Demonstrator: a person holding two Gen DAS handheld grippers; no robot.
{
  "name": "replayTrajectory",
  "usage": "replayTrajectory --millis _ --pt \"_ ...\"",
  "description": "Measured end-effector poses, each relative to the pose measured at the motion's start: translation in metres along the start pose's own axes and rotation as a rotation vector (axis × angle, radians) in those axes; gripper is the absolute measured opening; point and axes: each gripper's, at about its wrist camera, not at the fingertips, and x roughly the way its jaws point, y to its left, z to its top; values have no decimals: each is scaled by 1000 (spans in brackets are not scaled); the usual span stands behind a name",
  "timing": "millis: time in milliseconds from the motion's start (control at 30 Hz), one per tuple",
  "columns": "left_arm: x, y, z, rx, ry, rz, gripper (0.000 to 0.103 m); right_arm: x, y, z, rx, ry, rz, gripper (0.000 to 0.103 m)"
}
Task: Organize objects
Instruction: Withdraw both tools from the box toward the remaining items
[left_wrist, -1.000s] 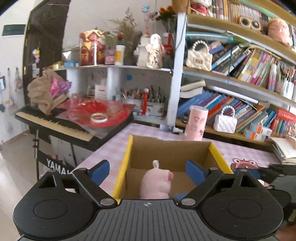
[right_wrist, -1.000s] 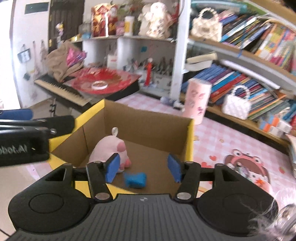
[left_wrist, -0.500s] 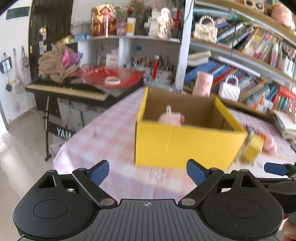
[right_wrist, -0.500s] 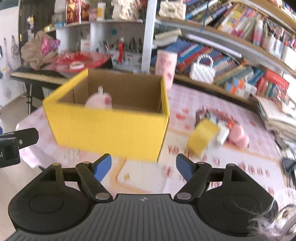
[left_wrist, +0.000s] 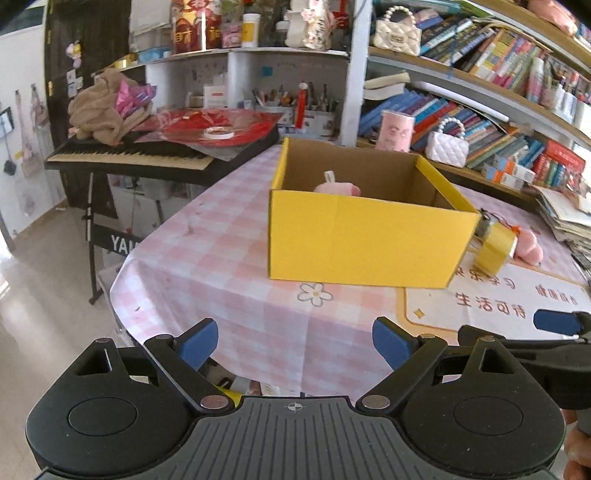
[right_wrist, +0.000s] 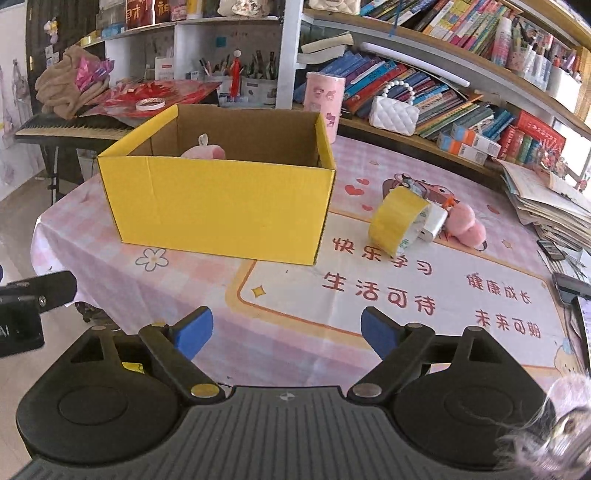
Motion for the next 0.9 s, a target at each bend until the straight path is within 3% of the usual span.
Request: replayTrajectory --millis 533,900 --pt "-11 -32 -24 72 30 -79 93 -24 -24 -31 65 18 -67 91" --pt "-4 -81 -29 170 59 -213 93 -41 -69 -57 168 45 -190 91"
